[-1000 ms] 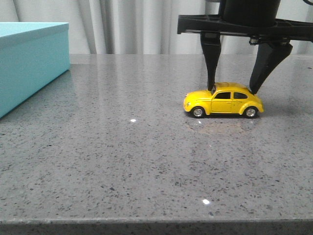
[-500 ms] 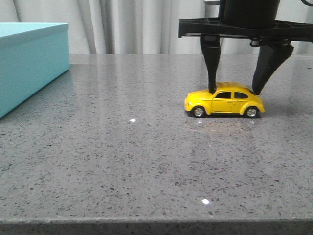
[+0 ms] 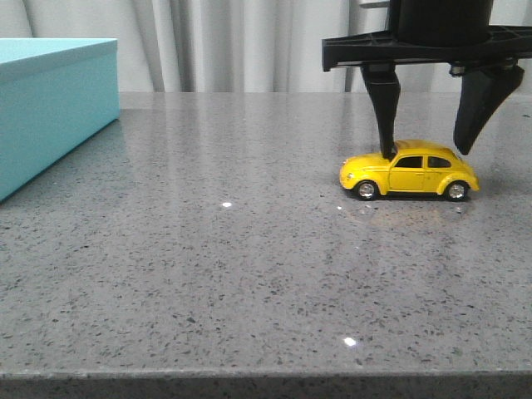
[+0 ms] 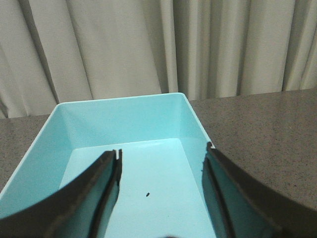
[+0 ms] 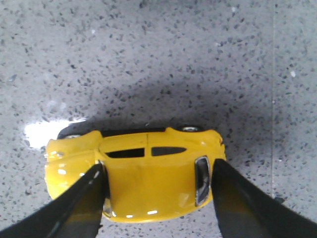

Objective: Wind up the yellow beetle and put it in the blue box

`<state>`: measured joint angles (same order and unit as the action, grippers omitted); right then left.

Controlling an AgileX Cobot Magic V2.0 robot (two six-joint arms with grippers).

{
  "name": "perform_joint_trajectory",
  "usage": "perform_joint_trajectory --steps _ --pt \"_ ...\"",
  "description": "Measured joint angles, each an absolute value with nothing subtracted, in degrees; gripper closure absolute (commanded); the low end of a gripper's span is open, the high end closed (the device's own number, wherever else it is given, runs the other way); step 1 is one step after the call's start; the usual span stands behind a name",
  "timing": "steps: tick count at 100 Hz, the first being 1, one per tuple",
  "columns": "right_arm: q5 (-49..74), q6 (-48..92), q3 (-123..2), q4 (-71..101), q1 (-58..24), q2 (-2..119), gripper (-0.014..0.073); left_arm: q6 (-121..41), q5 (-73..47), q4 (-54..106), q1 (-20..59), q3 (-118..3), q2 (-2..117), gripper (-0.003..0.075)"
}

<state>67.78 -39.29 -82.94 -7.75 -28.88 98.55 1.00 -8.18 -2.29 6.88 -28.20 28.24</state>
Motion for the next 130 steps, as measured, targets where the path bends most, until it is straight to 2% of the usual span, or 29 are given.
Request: perform_joint_trajectory --steps 70,93,130 --pt "67.89 -35.92 -77.84 -8.13 -20.41 94.57 0.0125 1.00 -8.18 -2.29 7.00 -28.20 28.24 0.0352" --pt "66.65 -35.18 -77.29 -8.42 -20.03 93.51 0.0125 1.00 -8.18 -2.29 7.00 -28.20 28.24 0.0352" --pt "63.59 -34.39 -77.06 -7.73 -22.44 77.99 0.0125 1.00 -8.18 -2.29 7.00 -28.20 28.24 0.0352"
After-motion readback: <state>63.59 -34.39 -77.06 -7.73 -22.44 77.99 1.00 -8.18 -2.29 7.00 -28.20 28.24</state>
